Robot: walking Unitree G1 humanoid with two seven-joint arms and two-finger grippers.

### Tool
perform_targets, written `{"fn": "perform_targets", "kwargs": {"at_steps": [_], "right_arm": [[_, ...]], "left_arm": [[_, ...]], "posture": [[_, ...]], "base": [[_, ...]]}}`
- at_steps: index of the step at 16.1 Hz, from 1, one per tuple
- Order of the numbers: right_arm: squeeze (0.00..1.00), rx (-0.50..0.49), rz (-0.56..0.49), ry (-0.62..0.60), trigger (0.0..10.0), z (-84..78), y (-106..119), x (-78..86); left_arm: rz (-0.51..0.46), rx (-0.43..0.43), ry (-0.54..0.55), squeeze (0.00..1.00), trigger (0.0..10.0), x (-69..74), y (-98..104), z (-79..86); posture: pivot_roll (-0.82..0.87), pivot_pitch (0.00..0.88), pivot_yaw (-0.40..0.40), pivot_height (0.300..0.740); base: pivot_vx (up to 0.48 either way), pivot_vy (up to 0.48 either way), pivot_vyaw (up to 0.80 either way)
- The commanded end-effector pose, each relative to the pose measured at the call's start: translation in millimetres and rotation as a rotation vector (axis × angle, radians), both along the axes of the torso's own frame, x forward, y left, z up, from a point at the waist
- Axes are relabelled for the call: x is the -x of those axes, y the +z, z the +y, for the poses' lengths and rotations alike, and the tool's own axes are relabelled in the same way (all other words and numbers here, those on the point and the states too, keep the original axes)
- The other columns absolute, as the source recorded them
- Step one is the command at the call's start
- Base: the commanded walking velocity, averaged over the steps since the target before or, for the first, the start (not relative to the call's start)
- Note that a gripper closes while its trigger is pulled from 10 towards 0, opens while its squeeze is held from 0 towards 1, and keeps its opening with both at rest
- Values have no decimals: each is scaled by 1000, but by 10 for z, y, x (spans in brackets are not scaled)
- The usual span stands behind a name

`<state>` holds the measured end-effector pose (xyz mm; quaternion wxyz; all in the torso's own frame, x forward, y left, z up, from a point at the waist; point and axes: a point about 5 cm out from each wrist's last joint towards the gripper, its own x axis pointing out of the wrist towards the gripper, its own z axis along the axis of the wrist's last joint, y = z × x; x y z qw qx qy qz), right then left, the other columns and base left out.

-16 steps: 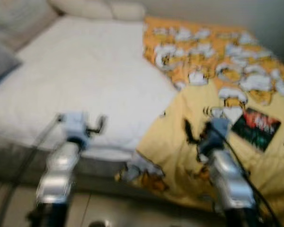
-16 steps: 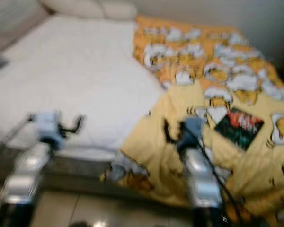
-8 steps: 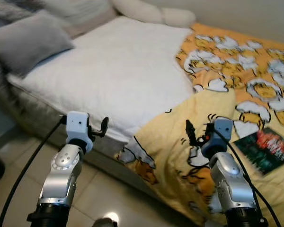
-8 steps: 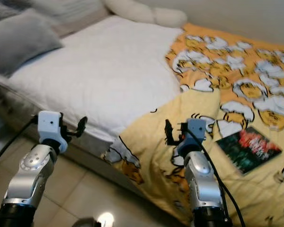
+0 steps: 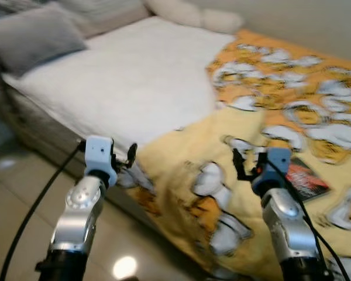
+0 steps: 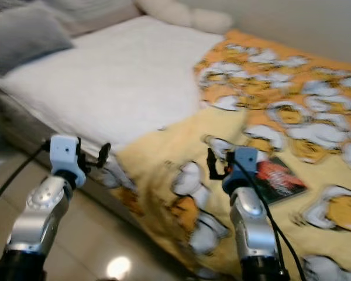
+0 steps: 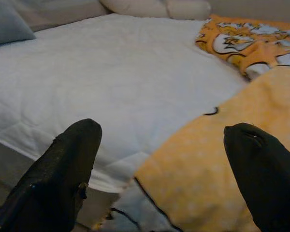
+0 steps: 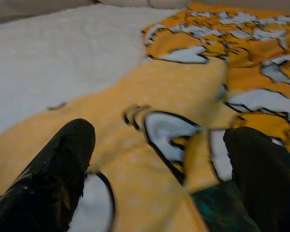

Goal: Clean up the room

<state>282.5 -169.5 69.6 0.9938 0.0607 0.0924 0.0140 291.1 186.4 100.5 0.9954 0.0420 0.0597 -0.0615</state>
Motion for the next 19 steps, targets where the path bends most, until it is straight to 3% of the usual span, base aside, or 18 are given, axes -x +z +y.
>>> {"fn": "perform_targets", "kwargs": {"at_steps": [1, 8, 12, 13, 14, 15, 17, 19], "right_arm": [[0, -16, 13, 36, 10000, 74, -3, -8], [0, -62, 47, 101, 10000, 102, -34, 8], [0, -81, 55, 93, 10000, 44, -25, -8], [0, -81, 59, 93, 10000, 39, -35, -5], [0, -76, 59, 95, 10000, 47, -40, -3], [0, -69, 58, 95, 10000, 52, -42, -4], [0, -62, 60, 91, 10000, 51, -44, -9], [0, -48, 59, 93, 10000, 44, -42, -14]], "left_arm": [[3, -16, 1, 965, 10000, 9, -1, 26], [1, -40, -12, 965, 10000, 10, 3, 30], [-2, -58, -23, 949, 10000, 12, 8, 24], [0, -75, -30, 737, 10000, 7, 8, 11], [0, -81, -33, 651, 10000, 4, 9, 4], [1, -89, -33, 627, 10000, 3, 7, 4], [3, -91, -33, 463, 10000, -2, 6, 3], [5, -93, -29, 373, 10000, -8, 4, 3]], "posture": [[52, 0, -39, 740], [51, 0, -35, 740], [51, 0, -35, 740], [50, 0, -33, 740], [49, 0, -32, 740], [49, 0, -32, 740], [46, 0, -27, 740], [44, 0, -25, 740]], "base": [[0, -480, 0], [0, -462, 0], [0, -61, 0], [0, 0, 0], [0, 0, 0], [0, 0, 0], [0, 0, 0], [0, 0, 0]]}}
